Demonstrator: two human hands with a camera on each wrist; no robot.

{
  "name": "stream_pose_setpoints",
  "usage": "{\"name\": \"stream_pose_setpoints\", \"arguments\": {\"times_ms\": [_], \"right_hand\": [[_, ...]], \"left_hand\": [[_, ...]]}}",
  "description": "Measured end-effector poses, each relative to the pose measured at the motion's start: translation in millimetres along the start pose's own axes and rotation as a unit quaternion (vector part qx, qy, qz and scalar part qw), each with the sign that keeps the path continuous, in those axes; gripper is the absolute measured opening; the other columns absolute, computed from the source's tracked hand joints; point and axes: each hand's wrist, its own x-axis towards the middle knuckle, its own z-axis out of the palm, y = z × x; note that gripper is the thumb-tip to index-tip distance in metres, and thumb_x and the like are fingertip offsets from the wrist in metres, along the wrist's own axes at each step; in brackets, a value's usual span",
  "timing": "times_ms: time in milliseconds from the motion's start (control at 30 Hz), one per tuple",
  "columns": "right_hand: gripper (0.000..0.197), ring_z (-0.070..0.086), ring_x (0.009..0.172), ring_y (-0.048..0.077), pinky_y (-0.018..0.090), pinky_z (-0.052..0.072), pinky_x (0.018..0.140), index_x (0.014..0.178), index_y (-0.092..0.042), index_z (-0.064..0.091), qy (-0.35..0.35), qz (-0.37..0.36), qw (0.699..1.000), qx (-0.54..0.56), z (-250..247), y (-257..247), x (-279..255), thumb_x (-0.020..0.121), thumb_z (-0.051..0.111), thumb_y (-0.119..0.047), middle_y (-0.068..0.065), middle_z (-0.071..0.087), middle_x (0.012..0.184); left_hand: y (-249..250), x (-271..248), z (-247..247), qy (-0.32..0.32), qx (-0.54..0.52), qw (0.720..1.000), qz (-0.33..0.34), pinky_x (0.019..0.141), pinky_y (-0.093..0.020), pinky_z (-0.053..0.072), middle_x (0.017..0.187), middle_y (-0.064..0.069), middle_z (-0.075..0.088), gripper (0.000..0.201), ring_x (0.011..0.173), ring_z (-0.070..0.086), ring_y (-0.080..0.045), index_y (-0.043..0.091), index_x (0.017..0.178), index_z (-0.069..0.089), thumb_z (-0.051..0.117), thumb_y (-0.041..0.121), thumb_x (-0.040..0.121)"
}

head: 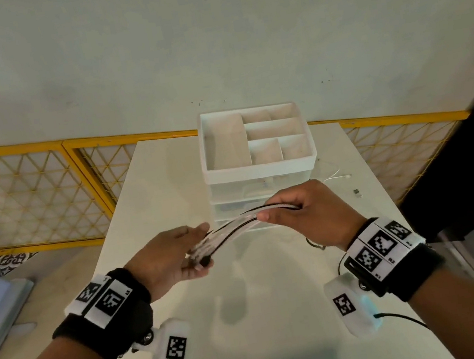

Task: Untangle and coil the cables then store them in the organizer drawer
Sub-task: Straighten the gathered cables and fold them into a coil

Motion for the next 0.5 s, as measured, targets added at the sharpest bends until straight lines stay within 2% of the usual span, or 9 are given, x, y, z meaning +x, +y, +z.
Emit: {"name": "stream_pose_setpoints", "arguments": {"times_ms": [67,100,133,200,267,300,367,400,500], "right_hand": [[0.018,0.057,0.048,0.001,0.011,0.039,0.047,0.090,-0.013,0.080,-0.024,-0.015,1.000,-0.013,1.9,-13.0,2.2,0.087,0.074,-0.031,-0.014,0.065,0.057],[0.019,0.063,0.057,0.002,0.013,0.044,0.053,0.089,-0.015,0.080,-0.035,-0.026,0.998,-0.037,5.1,-17.6,4.3,0.086,0.075,-0.033,-0.011,0.072,0.067],[0.020,0.067,0.066,0.006,0.020,0.050,0.061,0.088,-0.016,0.080,-0.048,-0.036,0.996,-0.062,9.2,-22.6,6.5,0.085,0.075,-0.035,-0.005,0.075,0.074],[0.016,0.066,0.069,0.010,0.024,0.052,0.067,0.087,-0.015,0.078,-0.064,-0.054,0.994,-0.076,18.1,-28.2,11.6,0.086,0.074,-0.030,0.000,0.074,0.076],[0.006,0.068,0.073,0.006,0.022,0.054,0.070,0.093,-0.015,0.073,-0.070,-0.081,0.993,-0.054,21.0,-33.8,14.5,0.088,0.069,-0.015,-0.003,0.073,0.080],[0.012,0.070,0.077,0.006,0.024,0.056,0.074,0.096,-0.017,0.070,-0.068,-0.089,0.993,-0.043,20.4,-36.0,15.3,0.087,0.066,-0.010,-0.003,0.074,0.082],[0.014,0.073,0.078,0.011,0.033,0.060,0.077,0.096,-0.017,0.066,-0.052,-0.080,0.995,-0.009,14.0,-36.4,16.4,0.085,0.062,-0.009,0.000,0.075,0.080],[0.013,0.073,0.077,0.015,0.039,0.060,0.078,0.094,-0.015,0.065,-0.037,-0.072,0.997,0.001,10.3,-35.7,16.1,0.081,0.062,-0.013,0.002,0.075,0.080],[0.023,0.068,0.071,0.026,0.039,0.059,0.067,0.093,-0.015,0.065,0.003,-0.060,0.998,-0.004,-3.6,-27.1,14.2,0.071,0.060,-0.021,0.006,0.072,0.080]], "left_hand": [[7.6,0.0,1.3,0.032,0.158,0.987,0.026,0.088,-0.044,0.051,0.104,-0.013,0.065,0.066,0.094,0.064,-0.032,0.005,0.100,0.059,0.056,0.069,0.083],[15.4,-0.5,5.6,0.049,0.212,0.974,0.070,0.091,-0.044,0.048,0.105,-0.010,0.065,0.077,0.094,0.062,-0.030,0.007,0.098,0.060,0.049,0.079,0.074],[26.1,-2.6,13.7,0.054,0.225,0.965,0.122,0.094,-0.041,0.048,0.105,-0.003,0.066,0.080,0.094,0.062,-0.026,0.010,0.097,0.060,0.044,0.083,0.070],[46.2,-8.9,38.8,0.026,0.189,0.961,0.200,0.100,-0.041,0.048,0.106,0.001,0.073,0.070,0.100,0.068,-0.018,0.016,0.103,0.066,0.041,0.077,0.079],[58.7,-12.7,63.2,-0.014,0.184,0.957,0.226,0.092,-0.036,0.053,0.095,0.003,0.076,0.060,0.092,0.071,-0.013,0.017,0.097,0.070,0.038,0.068,0.092],[60.7,-13.5,71.8,-0.016,0.189,0.955,0.229,0.081,-0.031,0.055,0.081,0.007,0.074,0.060,0.078,0.070,-0.008,0.018,0.085,0.069,0.034,0.066,0.095],[62.4,-12.7,80.8,0.003,0.200,0.955,0.218,0.056,-0.024,0.044,0.048,0.013,0.059,0.062,0.044,0.053,0.000,0.024,0.062,0.058,0.027,0.066,0.096],[62.8,-11.0,81.6,0.016,0.219,0.952,0.212,0.051,-0.023,0.037,0.042,0.013,0.051,0.065,0.037,0.045,-0.001,0.022,0.056,0.052,0.026,0.068,0.095],[66.4,-7.7,74.1,0.041,0.269,0.937,0.220,0.048,-0.023,0.030,0.050,0.003,0.046,0.069,0.036,0.033,-0.005,0.010,0.058,0.046,0.037,0.070,0.091]]}}
